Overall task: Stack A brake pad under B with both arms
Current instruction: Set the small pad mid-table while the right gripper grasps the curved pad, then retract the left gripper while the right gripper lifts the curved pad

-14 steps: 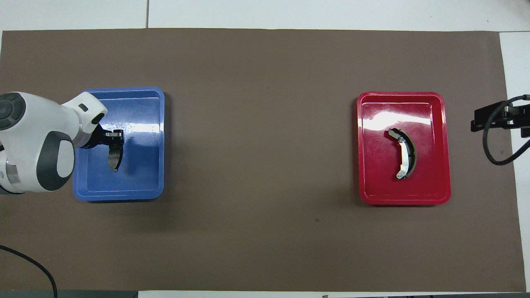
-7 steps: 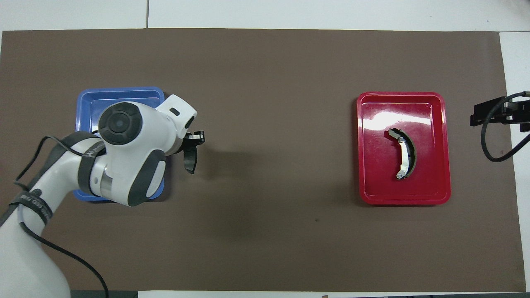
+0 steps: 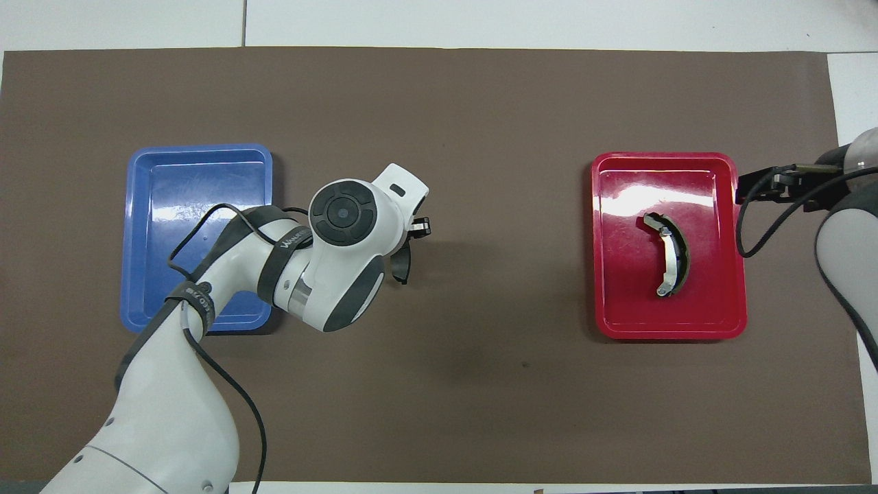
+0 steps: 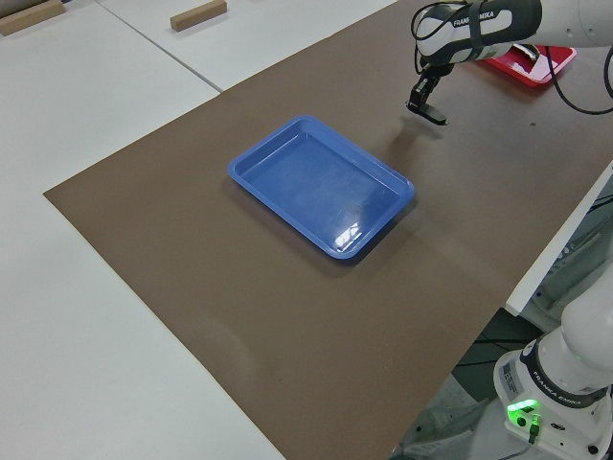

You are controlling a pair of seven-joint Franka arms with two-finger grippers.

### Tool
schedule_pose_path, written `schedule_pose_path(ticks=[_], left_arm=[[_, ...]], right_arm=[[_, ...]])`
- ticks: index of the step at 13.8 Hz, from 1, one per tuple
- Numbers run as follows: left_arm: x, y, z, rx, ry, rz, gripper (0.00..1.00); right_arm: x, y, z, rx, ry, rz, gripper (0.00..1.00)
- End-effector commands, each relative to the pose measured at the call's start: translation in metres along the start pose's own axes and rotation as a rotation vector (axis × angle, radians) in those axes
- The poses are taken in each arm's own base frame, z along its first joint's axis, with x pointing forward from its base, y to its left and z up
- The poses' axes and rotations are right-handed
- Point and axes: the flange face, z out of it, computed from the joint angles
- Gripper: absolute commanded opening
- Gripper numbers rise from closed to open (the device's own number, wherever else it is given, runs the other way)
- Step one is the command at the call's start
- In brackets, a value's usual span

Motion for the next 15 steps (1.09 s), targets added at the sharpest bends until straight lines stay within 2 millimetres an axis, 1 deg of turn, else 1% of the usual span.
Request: schedule_pose_path(ticks=[1,2,3,4,5,7,8,9,10,13,14,15], left_arm=[[0.001,0.018,0.011,-0.031,0.043,0.006,0.36],[0.003,0.016,0.01,-0.03,0.044,-0.001,0.65],[0.005,0.015,0.009,-0.033,0.047,-0.021,0.88],[0.008,0.011,0.004,-0.033,0.05,-0.036,0.97],[0.012,0.003,-0.013,-0.038,0.058,-0.05,0.99],[0.023,-0.022,-0.046,-0.022,0.052,-0.087,0.99],[0.022,-0.036,-0.064,0.003,0.026,-0.096,0.99],[0.025,-0.058,-0.084,0.036,-0.007,-0.113,0.99],[0.025,-0.072,-0.096,0.06,-0.037,-0.096,0.99],[0.037,-0.129,-0.131,0.1,-0.101,-0.039,0.99],[0.04,-0.148,-0.143,0.105,-0.114,-0.024,0.99],[0.045,-0.173,-0.156,0.108,-0.124,-0.025,0.99]], right_arm=[[-0.016,-0.013,0.063,0.035,0.031,-0.073,1.0],[-0.022,-0.014,0.083,0.034,0.058,-0.094,1.0],[-0.028,-0.014,0.105,0.033,0.064,-0.097,1.0],[-0.036,-0.023,0.121,0.033,0.069,-0.114,1.0],[-0.044,-0.031,0.135,0.032,0.066,-0.138,1.0],[-0.046,-0.028,0.163,0.025,0.055,-0.208,1.0],[-0.047,-0.026,0.169,0.022,0.052,-0.226,1.0],[-0.048,-0.025,0.177,0.021,0.037,-0.239,1.0],[-0.048,-0.024,0.189,0.018,0.025,-0.247,1.0],[-0.047,-0.023,0.192,0.017,0.028,-0.246,0.99],[-0.047,-0.023,0.192,0.017,0.026,-0.246,0.98],[-0.049,-0.021,0.194,0.017,0.02,-0.244,0.97]])
